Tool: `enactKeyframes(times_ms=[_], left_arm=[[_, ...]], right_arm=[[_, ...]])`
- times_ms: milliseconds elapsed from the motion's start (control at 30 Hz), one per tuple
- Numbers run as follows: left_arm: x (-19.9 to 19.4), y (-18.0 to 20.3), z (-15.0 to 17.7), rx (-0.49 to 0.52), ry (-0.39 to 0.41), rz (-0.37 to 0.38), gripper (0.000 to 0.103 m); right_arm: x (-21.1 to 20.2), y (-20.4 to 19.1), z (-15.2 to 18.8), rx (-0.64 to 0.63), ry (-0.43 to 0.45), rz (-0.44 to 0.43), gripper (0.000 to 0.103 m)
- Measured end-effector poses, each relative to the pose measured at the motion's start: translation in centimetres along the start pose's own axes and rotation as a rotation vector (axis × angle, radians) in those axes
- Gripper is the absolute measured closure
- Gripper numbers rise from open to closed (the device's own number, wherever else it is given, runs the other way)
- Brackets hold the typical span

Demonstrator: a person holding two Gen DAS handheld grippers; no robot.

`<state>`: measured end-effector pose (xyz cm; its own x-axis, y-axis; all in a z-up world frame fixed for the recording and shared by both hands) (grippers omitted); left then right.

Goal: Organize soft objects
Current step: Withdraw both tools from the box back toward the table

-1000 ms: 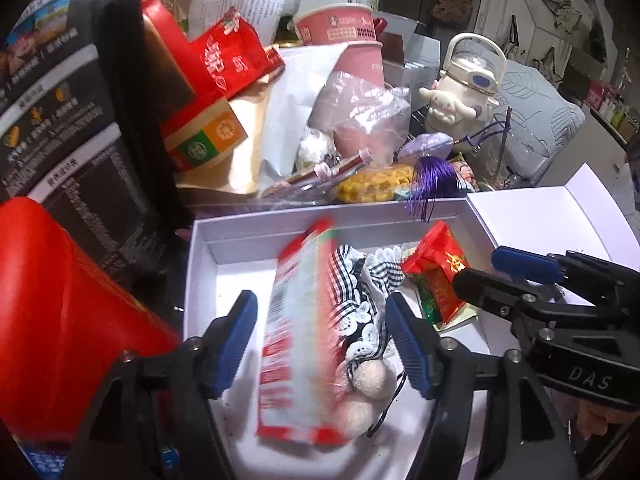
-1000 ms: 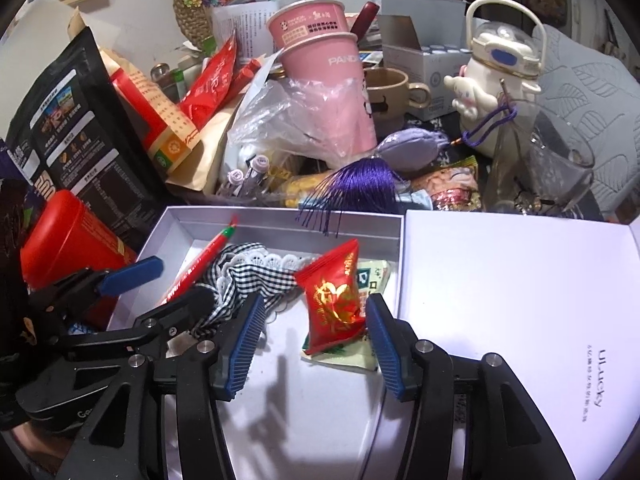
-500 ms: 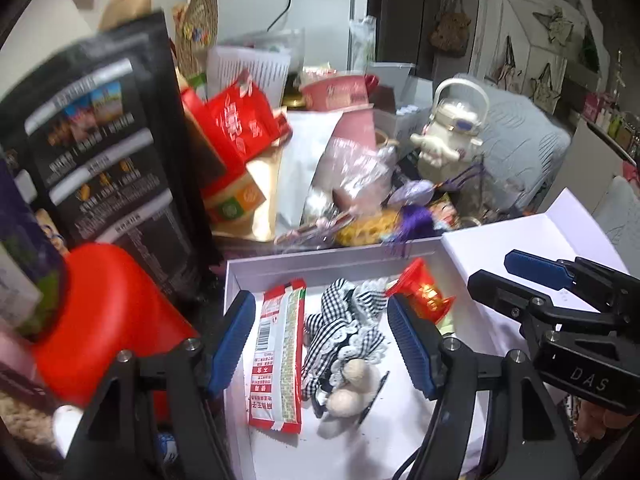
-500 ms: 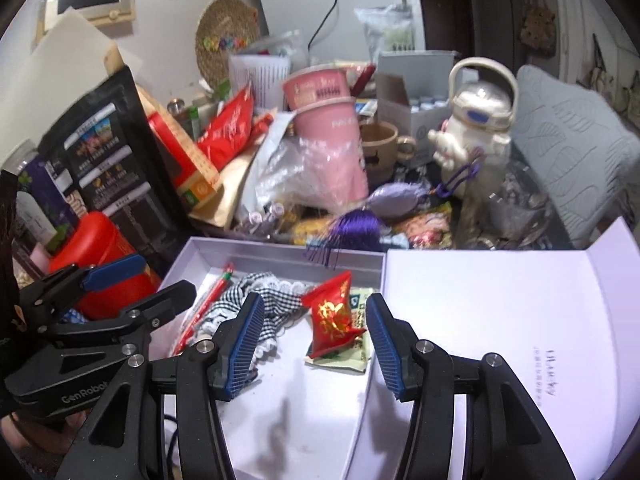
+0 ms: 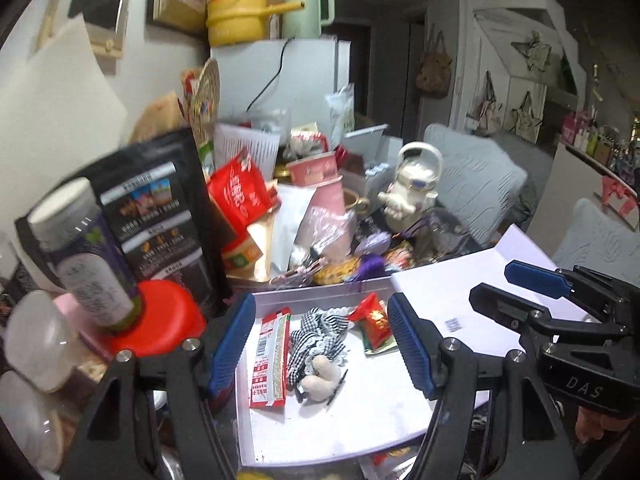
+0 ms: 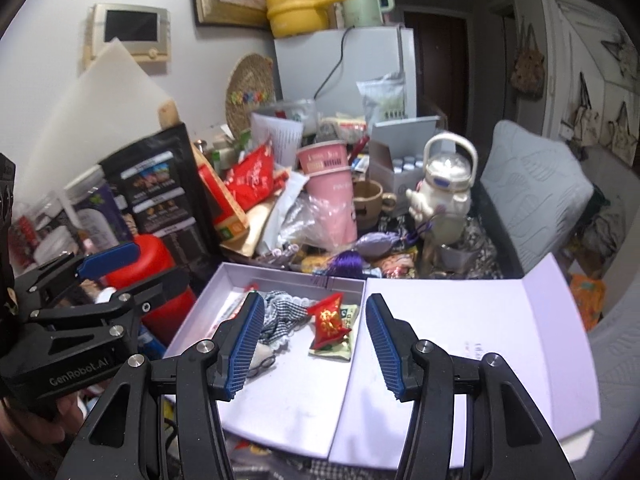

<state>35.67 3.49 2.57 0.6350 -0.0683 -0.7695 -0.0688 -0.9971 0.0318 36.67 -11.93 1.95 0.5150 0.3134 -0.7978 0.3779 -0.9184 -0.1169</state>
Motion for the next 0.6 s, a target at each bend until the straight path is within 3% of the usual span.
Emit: enactKeyframes(times_ms=[300,367,433,600], left_arm=[[-6.0,1.1,1.8,0.006,0.072,0.018,0.034],[-7.3,1.3,2.3,0.004,0.095,0.018,0.015],[-8.7,1.4,2.9,0.002,0.129,0.008,0.009],[-10.9,1.5,4.7,0.005,0.153,0.015,0.008]], right_arm=[[-6.3,-1.3,2.2,-0.017,0.089,0.016,0.043],[-7.6,-1.7,3.0,-0.020,0.108,0.018,0.040],[-8.9,-2.1,3.8,-0.028,0.126,0.023,0.036],[-11.1,-3.0,5.9,-0.047,0.153,0.030,0.030]])
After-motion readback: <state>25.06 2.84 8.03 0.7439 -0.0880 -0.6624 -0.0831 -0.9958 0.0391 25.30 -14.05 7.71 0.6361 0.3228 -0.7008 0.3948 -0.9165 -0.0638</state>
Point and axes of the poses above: each gripper's, at about its wrist camera, not at the fingertips, and x roughly the way its jaws point, y to its right, z to its underside, the point moved 5 cm from there along x, roughly the way its jaws point, and after that the axes turned 15 degrees about -y, right-handed, at the moved point
